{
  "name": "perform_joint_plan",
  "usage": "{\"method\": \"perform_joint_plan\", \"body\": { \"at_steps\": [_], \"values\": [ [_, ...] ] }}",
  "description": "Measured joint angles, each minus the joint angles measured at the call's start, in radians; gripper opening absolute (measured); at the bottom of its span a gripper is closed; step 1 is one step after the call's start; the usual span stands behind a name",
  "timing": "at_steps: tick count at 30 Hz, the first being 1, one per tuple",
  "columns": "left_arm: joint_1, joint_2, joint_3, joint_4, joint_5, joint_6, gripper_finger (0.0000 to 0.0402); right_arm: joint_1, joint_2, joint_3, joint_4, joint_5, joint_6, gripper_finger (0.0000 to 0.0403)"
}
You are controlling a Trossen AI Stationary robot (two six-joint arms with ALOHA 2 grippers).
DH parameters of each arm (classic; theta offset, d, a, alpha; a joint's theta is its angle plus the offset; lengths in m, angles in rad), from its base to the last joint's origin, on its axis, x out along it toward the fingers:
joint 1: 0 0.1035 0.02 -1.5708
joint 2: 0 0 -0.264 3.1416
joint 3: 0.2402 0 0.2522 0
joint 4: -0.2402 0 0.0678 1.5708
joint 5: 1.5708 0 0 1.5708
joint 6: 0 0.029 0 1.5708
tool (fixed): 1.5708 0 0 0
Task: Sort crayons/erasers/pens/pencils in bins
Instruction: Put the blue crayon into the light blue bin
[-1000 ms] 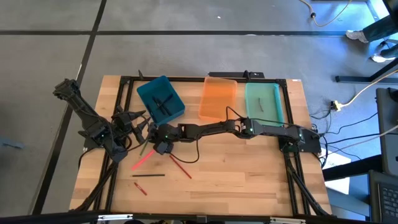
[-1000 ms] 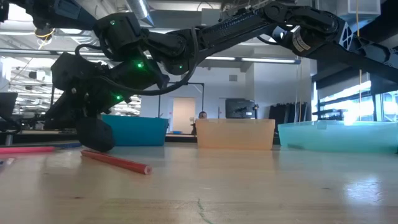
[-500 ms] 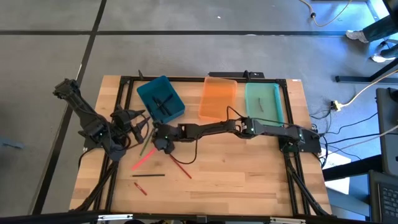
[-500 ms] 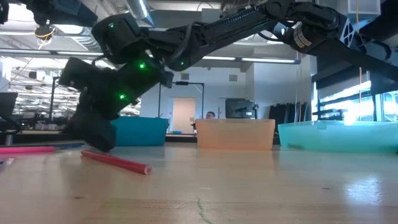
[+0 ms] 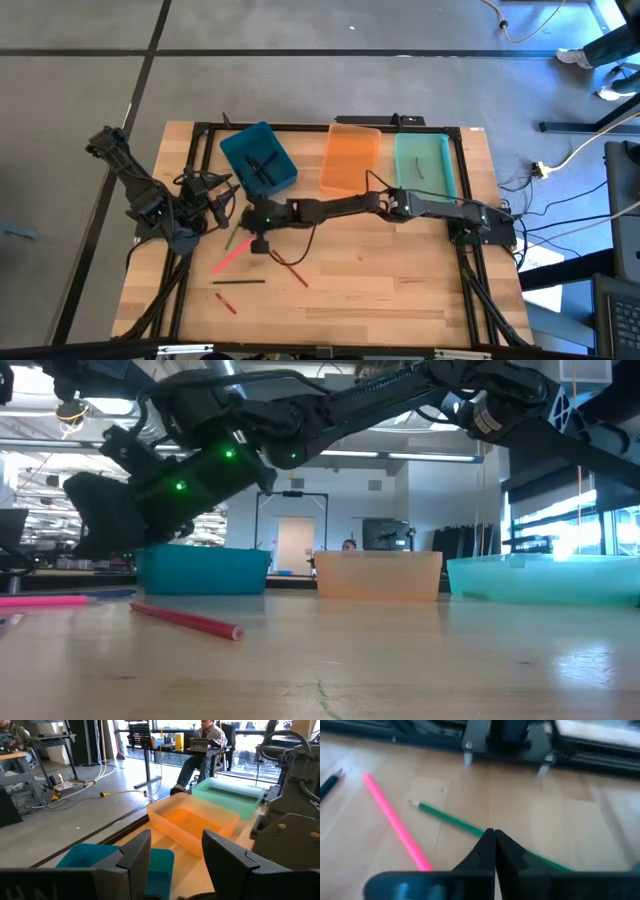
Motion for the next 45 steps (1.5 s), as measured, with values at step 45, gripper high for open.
{"method": "perform_joint_plan", "body": {
  "at_steps": [45],
  "values": [
    [0.0,0.0,0.0,0.022,0.011,0.002,0.017,0.004,-0.125,0.008,-0.435,-0.081,-0.211,0.0051]
  ]
}}
